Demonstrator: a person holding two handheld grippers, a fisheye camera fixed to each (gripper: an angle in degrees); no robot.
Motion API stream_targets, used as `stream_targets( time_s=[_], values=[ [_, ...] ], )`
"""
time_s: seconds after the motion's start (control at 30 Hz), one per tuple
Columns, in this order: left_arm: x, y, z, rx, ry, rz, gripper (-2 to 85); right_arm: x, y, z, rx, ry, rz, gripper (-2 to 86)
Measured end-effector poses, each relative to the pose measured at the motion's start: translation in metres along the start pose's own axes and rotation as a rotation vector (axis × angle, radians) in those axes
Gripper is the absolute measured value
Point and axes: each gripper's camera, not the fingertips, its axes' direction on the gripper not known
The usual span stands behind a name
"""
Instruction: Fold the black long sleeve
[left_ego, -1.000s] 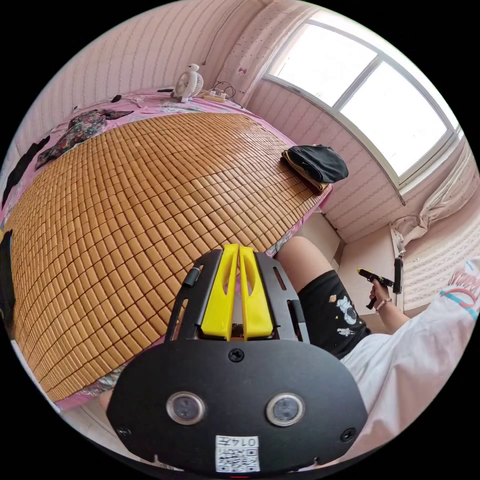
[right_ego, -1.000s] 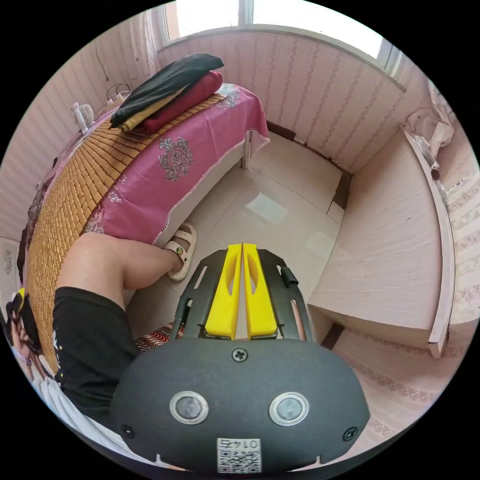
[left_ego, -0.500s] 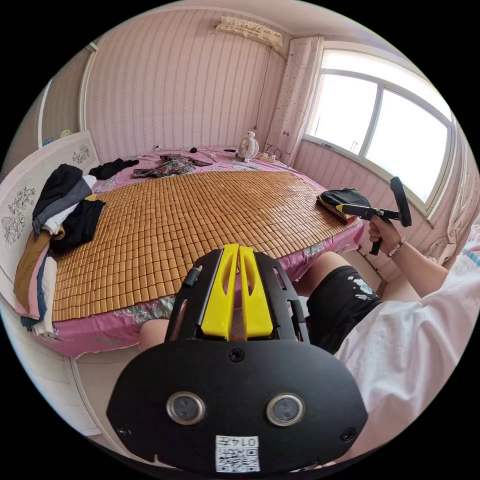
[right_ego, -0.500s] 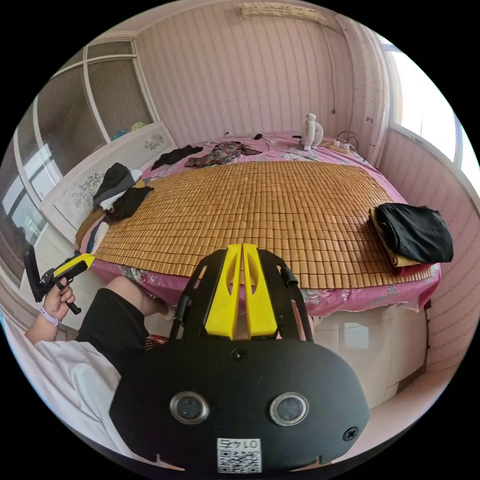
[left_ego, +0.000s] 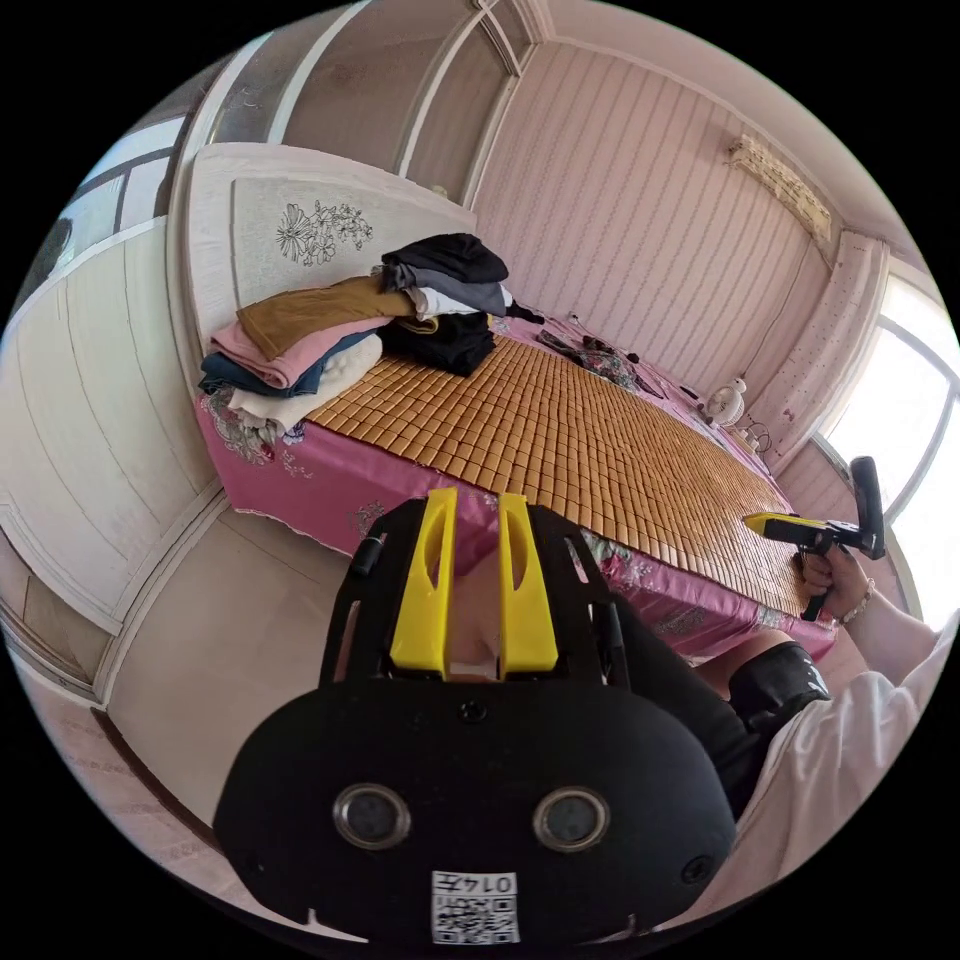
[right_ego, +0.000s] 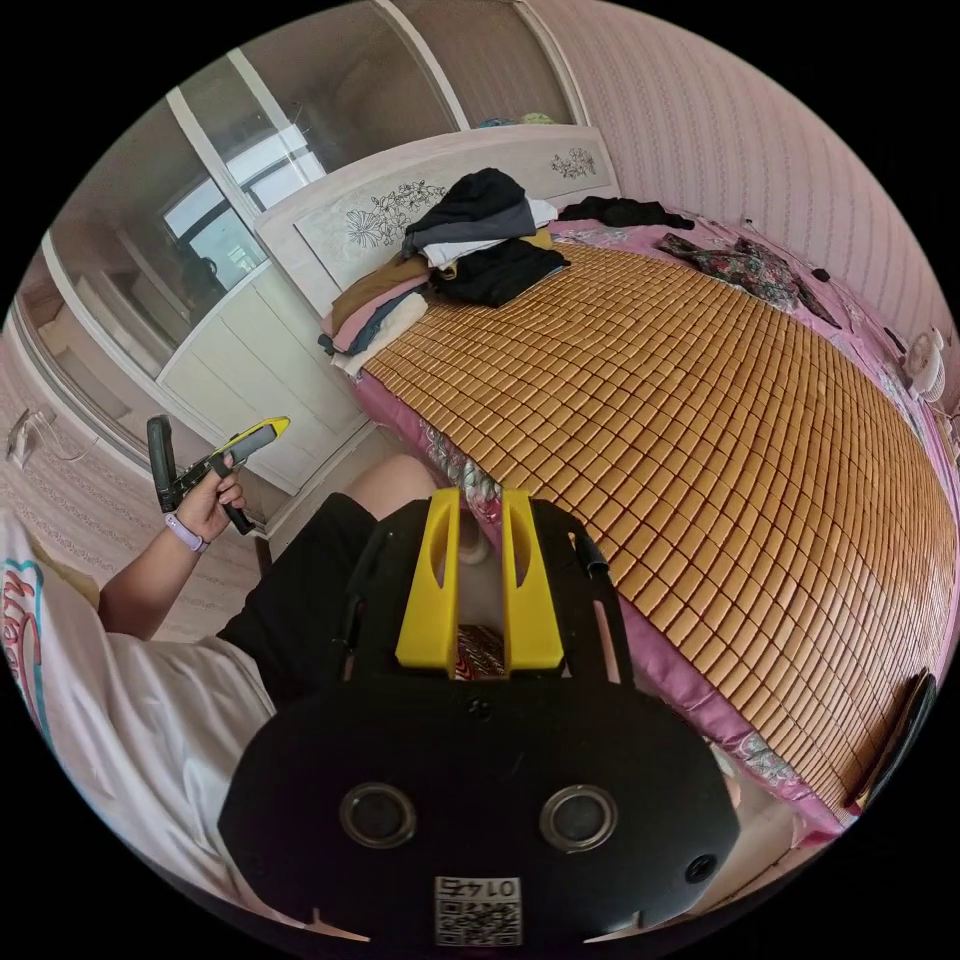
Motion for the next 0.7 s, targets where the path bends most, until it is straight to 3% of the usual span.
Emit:
stream_targets(
  time_s=[0.2, 0.43, 0.7],
  values=[
    [-0.065, -0.017, 0.007, 0.058, -0.064, -0.105, 6.9, -0.008, -0.092, 0.072, -0.034, -0.094, -0.042, 8.1],
    [-0.135, -0.058, 0.026, 0.158, -0.152, -0.172, 8.3, -0.051, -0.225, 0.171, 0.004, -0.192, -0.253, 11.4],
    [-0.215, -0.136, 0.067, 0.279, -0.152, -0.279, 10.1, -0.053, -0.363, 0.318, -0.012, -0.340, -0.145, 13.9]
  ],
)
